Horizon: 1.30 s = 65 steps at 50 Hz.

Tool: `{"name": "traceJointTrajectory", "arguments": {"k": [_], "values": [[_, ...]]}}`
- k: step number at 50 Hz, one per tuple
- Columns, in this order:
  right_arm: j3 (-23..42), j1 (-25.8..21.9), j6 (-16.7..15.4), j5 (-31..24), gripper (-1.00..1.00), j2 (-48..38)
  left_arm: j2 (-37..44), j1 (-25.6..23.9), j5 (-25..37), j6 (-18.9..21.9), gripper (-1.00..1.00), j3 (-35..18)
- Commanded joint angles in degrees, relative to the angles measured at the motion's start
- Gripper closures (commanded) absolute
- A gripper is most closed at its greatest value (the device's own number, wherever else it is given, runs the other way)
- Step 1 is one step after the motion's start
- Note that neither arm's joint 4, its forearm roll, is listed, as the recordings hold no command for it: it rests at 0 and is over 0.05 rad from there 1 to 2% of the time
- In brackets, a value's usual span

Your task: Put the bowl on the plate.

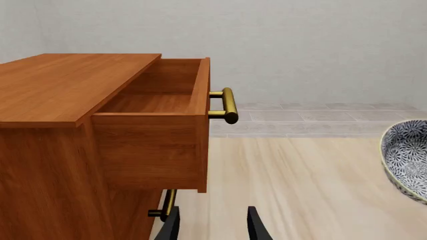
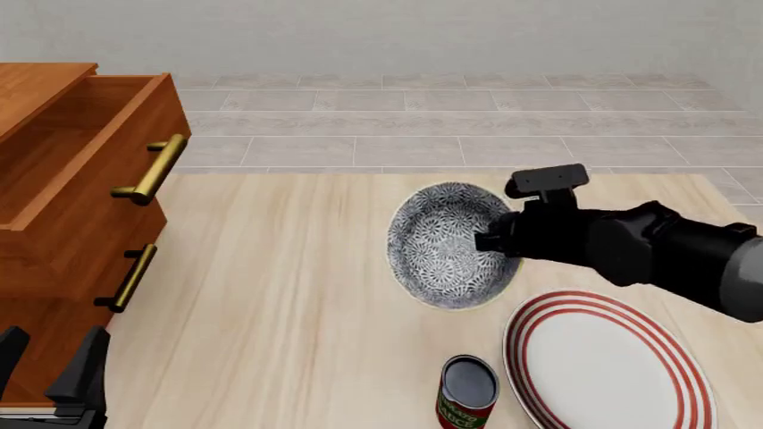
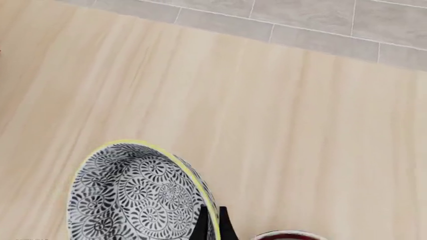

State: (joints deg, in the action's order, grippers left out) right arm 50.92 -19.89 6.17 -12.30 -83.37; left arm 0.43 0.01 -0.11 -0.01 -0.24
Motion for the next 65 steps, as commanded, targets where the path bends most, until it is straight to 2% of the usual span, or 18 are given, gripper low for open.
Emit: {"name": "traceJointTrajectory", "arguments": {"k": [1,30,49,65], "values": [[-4.8,3.8,0.4,-0.8,1.00,6.7,0.0,0.0,0.0,0.0,-1.00,0.0],[-19.9,14.4,1.9,-8.9,1.00,30.6,0.0,0.0,0.0,0.0,-1.00,0.0],[-25.2,19.6,3.2,-14.0,1.00,41.3,0.0,0.0,0.0,0.0,-1.00,0.0],[-28.2,23.1,4.1,-16.9,1.00,47.0,0.0,0.0,0.0,0.0,-1.00,0.0]]}}
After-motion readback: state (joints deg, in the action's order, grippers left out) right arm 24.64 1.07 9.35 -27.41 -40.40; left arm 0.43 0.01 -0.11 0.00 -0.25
